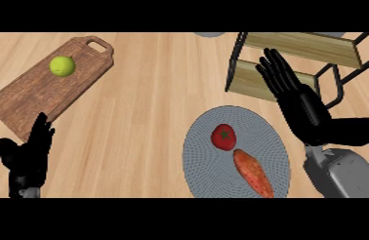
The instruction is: Pick the sweet potato from the placemat and place it in the tiered shelf
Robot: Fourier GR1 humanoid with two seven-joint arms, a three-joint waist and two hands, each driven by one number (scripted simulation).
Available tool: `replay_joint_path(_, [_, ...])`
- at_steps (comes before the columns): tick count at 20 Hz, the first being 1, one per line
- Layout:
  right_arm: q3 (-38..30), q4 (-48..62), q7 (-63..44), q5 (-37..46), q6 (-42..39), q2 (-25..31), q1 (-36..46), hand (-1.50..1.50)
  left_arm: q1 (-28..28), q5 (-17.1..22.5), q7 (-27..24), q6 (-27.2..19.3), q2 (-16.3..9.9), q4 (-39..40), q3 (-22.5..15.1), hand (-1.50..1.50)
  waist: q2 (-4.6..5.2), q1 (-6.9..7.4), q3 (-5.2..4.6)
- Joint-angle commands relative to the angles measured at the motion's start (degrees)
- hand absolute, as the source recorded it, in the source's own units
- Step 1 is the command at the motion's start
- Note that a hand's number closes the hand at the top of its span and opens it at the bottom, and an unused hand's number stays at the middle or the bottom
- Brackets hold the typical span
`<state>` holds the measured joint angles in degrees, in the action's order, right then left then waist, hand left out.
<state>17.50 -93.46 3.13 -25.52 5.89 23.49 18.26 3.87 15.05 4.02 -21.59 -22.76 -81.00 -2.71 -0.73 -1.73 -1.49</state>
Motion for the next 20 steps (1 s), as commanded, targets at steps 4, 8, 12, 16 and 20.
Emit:
replay_joint_path(4, [9.84,-2.32,-1.23,-3.67,-17.82,1.18,2.21,1.5,-6.36,-1.35,-2.24,2.26,-0.51,-6.7,-1.9,0.0,0.82,3.2,1.61])
replay_joint_path(8, [7.44,4.95,-8.1,-6.13,-18.63,2.64,3.3,-1.5,-8.94,-2.34,-3.96,2.68,2.55,-8.08,-4.54,0.0,0.93,2.11,1.48])
replay_joint_path(12, [4.85,9.31,-2.31,-17.71,-34.61,2.36,3.32,-1.5,-9.86,-3.11,0.57,1.49,1.85,-12.97,-5.31,0.0,0.95,2.76,1.6])
replay_joint_path(16, [0.11,10.33,-3.14,-23.23,-51.31,13.07,7.85,-1.5,-9.15,-4.5,2.88,-0.06,2.35,-14.38,-6.3,0.0,0.81,2.66,1.6])
replay_joint_path(20, [0.96,4.94,-3.14,-13.4,-57.31,19.15,12.73,-1.5,-8.89,-3.66,2.99,0.69,1.82,-13.94,-5.06,0.0,0.51,2.29,1.56])
